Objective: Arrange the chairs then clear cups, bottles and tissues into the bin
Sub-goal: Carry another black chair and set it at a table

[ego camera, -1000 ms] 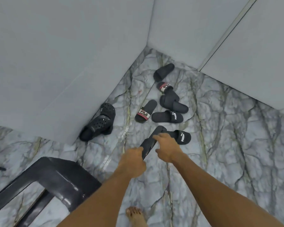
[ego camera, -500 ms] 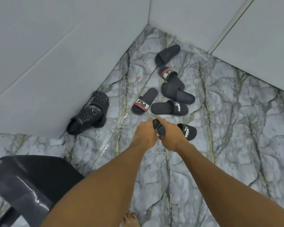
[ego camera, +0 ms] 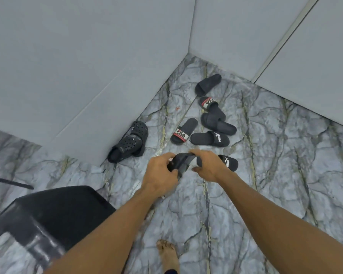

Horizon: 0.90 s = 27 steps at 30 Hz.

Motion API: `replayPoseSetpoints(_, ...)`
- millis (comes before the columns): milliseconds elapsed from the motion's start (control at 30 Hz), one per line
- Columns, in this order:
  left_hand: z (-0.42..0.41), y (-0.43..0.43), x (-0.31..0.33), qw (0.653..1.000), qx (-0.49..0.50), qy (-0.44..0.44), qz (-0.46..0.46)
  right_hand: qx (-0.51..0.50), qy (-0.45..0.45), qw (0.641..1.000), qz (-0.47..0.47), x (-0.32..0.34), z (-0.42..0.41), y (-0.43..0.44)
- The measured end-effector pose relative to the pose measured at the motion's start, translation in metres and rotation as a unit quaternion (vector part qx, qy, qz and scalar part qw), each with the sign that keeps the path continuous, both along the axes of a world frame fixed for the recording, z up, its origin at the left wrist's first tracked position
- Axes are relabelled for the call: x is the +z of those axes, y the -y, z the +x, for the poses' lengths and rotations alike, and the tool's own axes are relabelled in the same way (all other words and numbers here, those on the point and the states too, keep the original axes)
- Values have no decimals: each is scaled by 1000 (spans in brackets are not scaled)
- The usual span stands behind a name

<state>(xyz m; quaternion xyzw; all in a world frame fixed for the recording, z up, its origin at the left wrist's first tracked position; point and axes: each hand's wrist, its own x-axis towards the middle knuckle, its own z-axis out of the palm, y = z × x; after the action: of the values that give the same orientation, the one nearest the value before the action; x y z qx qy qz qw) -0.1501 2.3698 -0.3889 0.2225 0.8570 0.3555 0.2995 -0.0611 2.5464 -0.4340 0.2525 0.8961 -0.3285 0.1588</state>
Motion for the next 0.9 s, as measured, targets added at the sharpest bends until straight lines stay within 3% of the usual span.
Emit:
replayPoseSetpoints(233,32,133,142,998,51,-1,38,121,-27,991,41,118,1,88)
replayPoseSetpoints(467,100,278,241,988,139,-56,37,245,-78,963,76,229,24,206)
replayPoseSetpoints(700,188,412,323,971,97,-186,-117,369,-153,908,127,317,91,357)
replayPoseSetpoints(900,253,495,354,907,70,-264,-320,462,-204,859,90,351,136,462)
